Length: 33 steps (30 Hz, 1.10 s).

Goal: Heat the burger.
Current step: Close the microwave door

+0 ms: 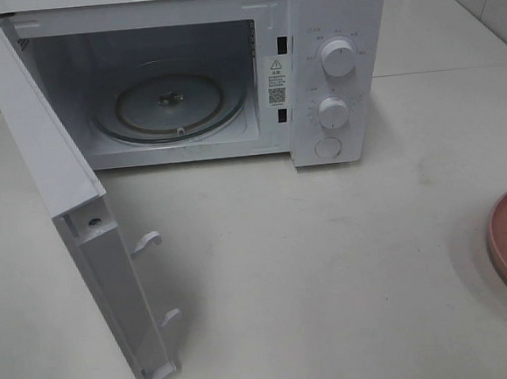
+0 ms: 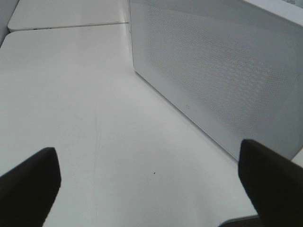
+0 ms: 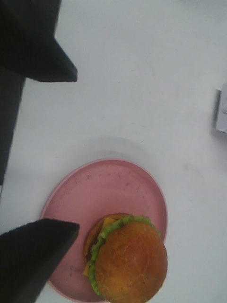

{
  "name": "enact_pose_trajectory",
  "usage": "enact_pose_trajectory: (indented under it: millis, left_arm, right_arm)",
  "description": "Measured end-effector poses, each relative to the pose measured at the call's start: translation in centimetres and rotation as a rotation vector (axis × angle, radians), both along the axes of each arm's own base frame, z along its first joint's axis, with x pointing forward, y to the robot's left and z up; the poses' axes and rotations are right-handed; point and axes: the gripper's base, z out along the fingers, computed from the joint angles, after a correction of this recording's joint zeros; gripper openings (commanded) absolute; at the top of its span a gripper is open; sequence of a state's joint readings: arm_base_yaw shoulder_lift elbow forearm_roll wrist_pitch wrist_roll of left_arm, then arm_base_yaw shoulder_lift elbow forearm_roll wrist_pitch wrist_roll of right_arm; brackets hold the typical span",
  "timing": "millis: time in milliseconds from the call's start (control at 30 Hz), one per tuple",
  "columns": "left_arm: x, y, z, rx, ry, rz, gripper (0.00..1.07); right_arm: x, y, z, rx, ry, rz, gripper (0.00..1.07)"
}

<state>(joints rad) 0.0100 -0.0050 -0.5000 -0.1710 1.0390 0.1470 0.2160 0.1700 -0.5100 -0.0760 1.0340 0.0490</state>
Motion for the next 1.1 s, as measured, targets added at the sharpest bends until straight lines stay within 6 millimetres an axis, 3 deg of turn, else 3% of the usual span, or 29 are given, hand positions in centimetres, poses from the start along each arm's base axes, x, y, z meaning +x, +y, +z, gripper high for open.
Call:
enact_pose_trajectory:
  millis: [333,1100]
  left_arm:
    - [0.0,0.0,0.0,0.0,0.0,0.0,0.96]
    - [0.0,0.0,0.0,0.0,0.0,0.0,0.96]
  right_arm:
    - [-2.6,-0.4,0.0,0.03,-0.167,-0.126,0.76]
    - [-2.7,-0.4,0.0,0.031,-0.17,-0.141,0.76]
